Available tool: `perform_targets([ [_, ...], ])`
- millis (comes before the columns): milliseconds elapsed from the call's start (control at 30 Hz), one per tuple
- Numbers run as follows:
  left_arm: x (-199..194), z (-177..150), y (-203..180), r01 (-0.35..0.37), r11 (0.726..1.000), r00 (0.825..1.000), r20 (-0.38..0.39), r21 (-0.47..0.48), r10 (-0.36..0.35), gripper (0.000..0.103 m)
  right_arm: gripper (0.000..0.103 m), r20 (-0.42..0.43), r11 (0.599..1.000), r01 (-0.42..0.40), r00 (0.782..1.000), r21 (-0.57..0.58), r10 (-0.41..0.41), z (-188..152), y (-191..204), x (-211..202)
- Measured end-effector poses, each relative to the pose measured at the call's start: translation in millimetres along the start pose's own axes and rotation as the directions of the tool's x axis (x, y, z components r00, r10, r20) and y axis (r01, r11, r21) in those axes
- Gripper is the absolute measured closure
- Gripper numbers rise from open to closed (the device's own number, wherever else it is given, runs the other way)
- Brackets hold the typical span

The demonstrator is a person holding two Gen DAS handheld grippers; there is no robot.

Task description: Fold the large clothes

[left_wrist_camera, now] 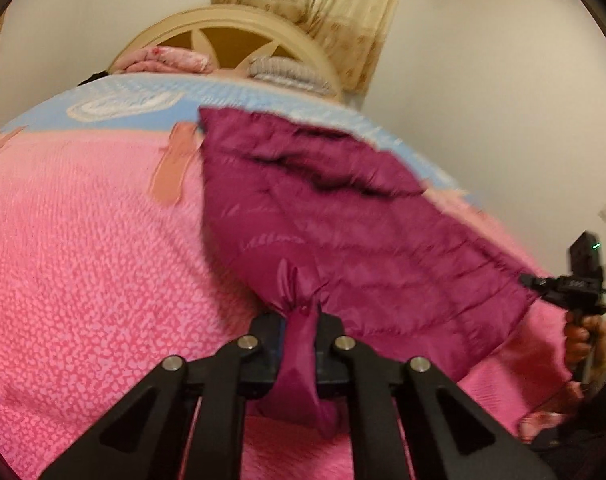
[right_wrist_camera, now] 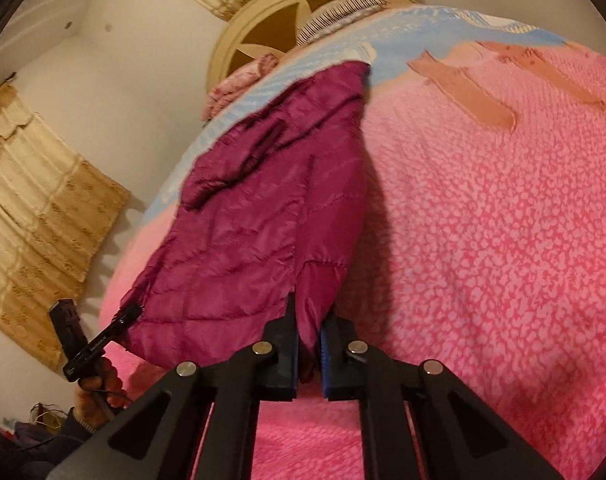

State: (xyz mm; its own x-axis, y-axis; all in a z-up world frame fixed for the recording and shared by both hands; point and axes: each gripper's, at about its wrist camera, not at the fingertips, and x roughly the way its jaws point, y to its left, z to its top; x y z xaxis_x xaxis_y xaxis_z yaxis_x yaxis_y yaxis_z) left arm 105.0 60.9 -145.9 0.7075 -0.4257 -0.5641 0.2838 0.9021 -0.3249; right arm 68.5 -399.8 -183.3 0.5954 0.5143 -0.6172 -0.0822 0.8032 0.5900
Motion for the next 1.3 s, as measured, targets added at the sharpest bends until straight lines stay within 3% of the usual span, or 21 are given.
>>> perform_targets([
  [167, -47.6, 15.2, -13.5, 0.133, 0.991, 0.989, 0.067, 0.009, -0.133, 0.095, 0.097, 0.040, 0.997, -0.072, 0.997, 0.000, 0.072, -0.5, 12.1, -44.6],
  [333, -91.1, 21.4, -26.6, 0.259, 0.966, 0.959, 0.112, 0.020, -0.260, 0.095, 0.097, 0.095, 0.989, -0.147, 0.984, -0.011, 0.148, -5.6, 29.9, -99.2],
  [567, -93.4, 50.1, -8.1, 0.358, 0.931, 0.924, 0.169, -0.072, -0.343, 0.095, 0.097, 0.203, 0.969, -0.247, 0.948, -0.023, 0.247, 9.8, 47.8, -151.5],
  [733, -42.3, 94.7, 16.4, 0.384, 0.909, 0.921, 0.140, -0.160, -0.365, 0.095, 0.097, 0.261, 0.963, -0.268, 0.930, -0.007, 0.260, 69.3, 54.0, -124.8],
  [900, 1.7, 131.3, 39.9, 0.396, 0.896, 0.918, 0.103, -0.199, -0.383, 0.095, 0.097, 0.262, 0.973, -0.231, 0.940, 0.022, 0.217, 137.4, 55.6, -72.7],
  [1000, 28.6, 148.3, 44.3, 0.374, 0.911, 0.927, 0.072, -0.173, -0.367, 0.094, 0.097, 0.255, 0.979, -0.199, 0.950, 0.047, 0.181, 167.8, 49.2, -44.7],
  [1067, 44.7, 156.2, 43.6, 0.303, 0.940, 0.953, 0.038, -0.154, -0.301, 0.089, 0.097, 0.249, 0.984, -0.169, 0.957, 0.055, 0.150, 183.5, 44.4, -29.0],
  [1167, 65.9, 167.4, 48.4, 0.249, 0.952, 0.967, -0.003, -0.175, -0.254, 0.073, 0.097, 0.227, 0.987, -0.131, 0.968, 0.093, 0.107, 204.0, 30.1, 2.3],
  [1267, 64.5, 177.8, 52.0, 0.210, 0.958, 0.977, 0.022, -0.195, -0.210, 0.045, 0.097, 0.204, 0.987, -0.107, 0.976, 0.122, 0.081, 218.5, 16.0, 27.4],
  [1300, 59.0, 181.1, 52.8, 0.190, 0.962, 0.982, 0.051, -0.196, -0.183, 0.025, 0.097, 0.201, 0.988, -0.095, 0.977, 0.124, 0.069, 220.5, 12.1, 32.1],
])
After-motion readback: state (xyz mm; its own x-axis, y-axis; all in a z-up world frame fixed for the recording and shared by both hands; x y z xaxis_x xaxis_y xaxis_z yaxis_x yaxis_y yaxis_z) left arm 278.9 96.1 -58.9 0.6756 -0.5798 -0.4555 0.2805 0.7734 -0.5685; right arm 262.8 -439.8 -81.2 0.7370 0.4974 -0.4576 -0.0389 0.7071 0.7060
